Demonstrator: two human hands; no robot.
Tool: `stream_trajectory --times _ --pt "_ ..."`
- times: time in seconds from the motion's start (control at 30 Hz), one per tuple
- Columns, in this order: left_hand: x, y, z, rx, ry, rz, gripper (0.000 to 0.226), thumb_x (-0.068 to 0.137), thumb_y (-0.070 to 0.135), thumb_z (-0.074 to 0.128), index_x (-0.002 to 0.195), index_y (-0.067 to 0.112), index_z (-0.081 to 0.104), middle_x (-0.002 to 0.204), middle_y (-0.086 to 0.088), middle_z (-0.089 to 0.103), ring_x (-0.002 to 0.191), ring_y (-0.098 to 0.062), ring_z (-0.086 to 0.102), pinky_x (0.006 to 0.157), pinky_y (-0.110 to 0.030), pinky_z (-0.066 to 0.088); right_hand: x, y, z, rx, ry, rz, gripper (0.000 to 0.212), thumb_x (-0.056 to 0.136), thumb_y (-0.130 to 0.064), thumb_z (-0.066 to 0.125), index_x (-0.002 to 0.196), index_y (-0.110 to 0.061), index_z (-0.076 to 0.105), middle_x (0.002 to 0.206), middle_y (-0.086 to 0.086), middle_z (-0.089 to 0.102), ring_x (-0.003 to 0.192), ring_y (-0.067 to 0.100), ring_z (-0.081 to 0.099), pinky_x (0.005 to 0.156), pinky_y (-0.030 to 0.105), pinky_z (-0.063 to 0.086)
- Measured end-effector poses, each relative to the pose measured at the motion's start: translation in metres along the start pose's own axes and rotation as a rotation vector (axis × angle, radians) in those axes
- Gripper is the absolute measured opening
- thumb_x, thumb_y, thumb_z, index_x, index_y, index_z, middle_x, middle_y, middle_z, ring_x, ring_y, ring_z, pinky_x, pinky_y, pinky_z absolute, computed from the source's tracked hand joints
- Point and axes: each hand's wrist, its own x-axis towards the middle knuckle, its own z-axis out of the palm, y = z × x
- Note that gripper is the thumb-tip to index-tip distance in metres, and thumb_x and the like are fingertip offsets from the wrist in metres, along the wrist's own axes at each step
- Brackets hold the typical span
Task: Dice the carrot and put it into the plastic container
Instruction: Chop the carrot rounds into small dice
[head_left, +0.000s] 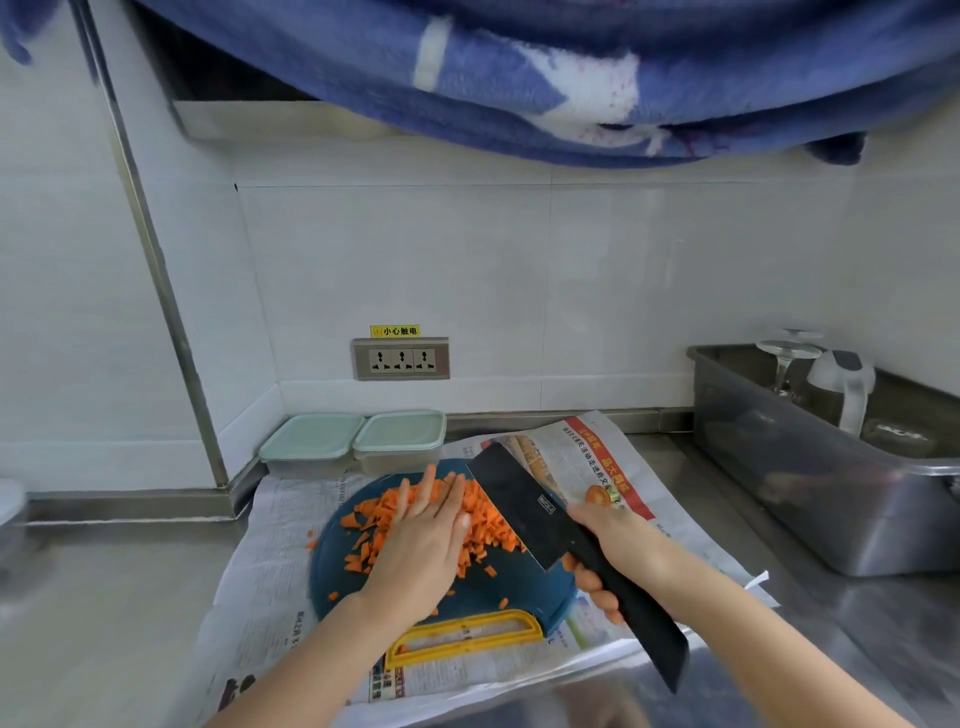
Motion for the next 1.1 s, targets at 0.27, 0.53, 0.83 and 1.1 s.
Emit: stream_trajectory --times 0.27,0.53,0.83,1.1 --pt "0.024 0.006 -0.029 -0.117 -0.024 -0.116 0.107 0.086 -0.010 0.048 0.133 0.032 -0.039 0.151 -0.004 -0.032 0.142 -0.023 -0.023 0.120 -0.043 0.001 0.002 0.012 -0.011 -1.105 0.389 -0.434 0.027 0.099 -0.046 0.041 0.095 -0.023 0.053 0.091 -0.005 0.050 0.069 0.010 0.053 0.055 0.016 0.039" --pt "-0.002 0.065 -0.024 -0.132 -0.274 0.350 0.102 0.087 0.006 0.053 0.145 0.031 -0.026 0.149 0.019 -0.032 0.136 0.004 -0.030 0.109 -0.016 -0.021 0.006 0.014 -0.008 -1.455 0.530 -0.571 0.034 0.097 -0.040 0.049 0.121 -0.015 0.052 0.119 0.002 0.055 0.103 0.020 0.059 0.078 0.031 0.050" --pt "-0.003 0.043 -0.004 -0.036 -0.233 0.302 0.085 0.089 0.008 0.049 0.150 0.028 -0.007 0.149 0.020 -0.015 0.137 0.004 -0.020 0.108 -0.009 -0.016 0.002 0.020 -0.010 -1.439 0.584 -0.664 0.021 0.097 -0.029 0.049 0.112 -0.015 0.055 0.110 0.004 0.055 0.097 0.024 0.059 0.077 0.035 0.053" --pt "0.007 0.003 -0.001 0.141 -0.231 0.081 0.082 0.096 0.041 0.046 0.149 0.021 -0.013 0.151 0.009 -0.023 0.142 -0.011 -0.021 0.110 -0.024 -0.020 -0.002 0.021 -0.041 -1.338 0.619 -0.793 0.027 0.097 -0.037 0.049 0.117 -0.019 0.054 0.109 -0.002 0.059 0.094 0.014 0.059 0.068 0.023 0.046"
